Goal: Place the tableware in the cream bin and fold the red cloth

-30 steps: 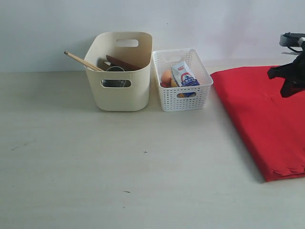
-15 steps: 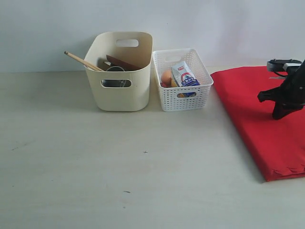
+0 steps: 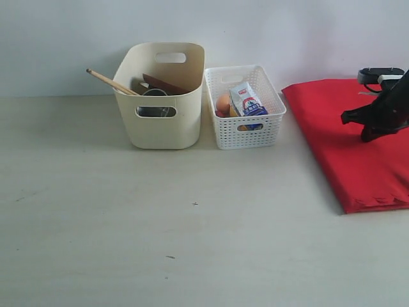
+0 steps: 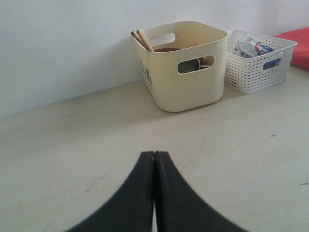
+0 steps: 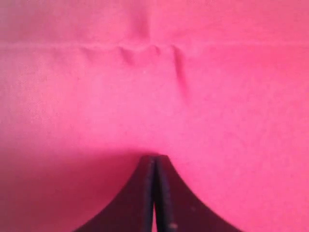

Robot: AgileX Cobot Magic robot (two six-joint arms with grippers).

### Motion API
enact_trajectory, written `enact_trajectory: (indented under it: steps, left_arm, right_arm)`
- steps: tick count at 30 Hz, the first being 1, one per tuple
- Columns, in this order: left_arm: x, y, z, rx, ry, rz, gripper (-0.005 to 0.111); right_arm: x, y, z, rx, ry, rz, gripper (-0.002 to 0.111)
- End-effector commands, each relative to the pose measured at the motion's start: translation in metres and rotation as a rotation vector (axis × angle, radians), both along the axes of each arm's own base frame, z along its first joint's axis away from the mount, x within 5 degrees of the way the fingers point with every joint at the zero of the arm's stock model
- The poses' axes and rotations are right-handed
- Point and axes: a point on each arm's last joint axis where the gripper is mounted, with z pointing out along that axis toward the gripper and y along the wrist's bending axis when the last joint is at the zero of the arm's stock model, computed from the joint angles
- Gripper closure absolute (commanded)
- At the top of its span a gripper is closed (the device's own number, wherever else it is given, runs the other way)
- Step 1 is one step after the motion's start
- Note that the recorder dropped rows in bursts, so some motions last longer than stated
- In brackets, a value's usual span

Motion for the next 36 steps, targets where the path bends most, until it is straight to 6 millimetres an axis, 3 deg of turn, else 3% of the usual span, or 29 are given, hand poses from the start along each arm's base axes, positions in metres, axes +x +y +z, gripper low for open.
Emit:
enact_trajectory:
  steps: [1, 5, 10, 19, 25, 36]
  left_arm:
    - [0.000, 0.000, 0.000, -0.008, -0.005, 0.003, 0.107]
    - [0.000, 0.000, 0.000, -0.008, -0.005, 0.003, 0.107]
    - [0.000, 0.000, 0.000, -0.008, -0.005, 0.003, 0.107]
    - [0.000, 0.000, 0.000, -0.008, -0.005, 0.003, 0.107]
    - [0.000, 0.000, 0.000, -0.008, -0.005, 0.003, 0.107]
    - [0.000, 0.000, 0.000, -0.008, -0.005, 0.003, 0.107]
  right_arm:
    - [0.004, 0.002, -0.031, 0.035, 0.050, -0.016, 0.108]
    - [0.010, 0.004, -0.029, 0.066, 0.035, -0.029, 0.108]
    - [0.012, 0.004, -0.007, 0.068, 0.007, -0.025, 0.108]
    - [-0.008, 0.012, 0.081, 0.108, -0.079, -0.018, 0.108]
    - [-0.065, 0.027, 0.136, 0.171, -0.301, -0.055, 0.108]
    - [-0.201, 0.049, 0.175, 0.171, -0.414, -0.063, 0.108]
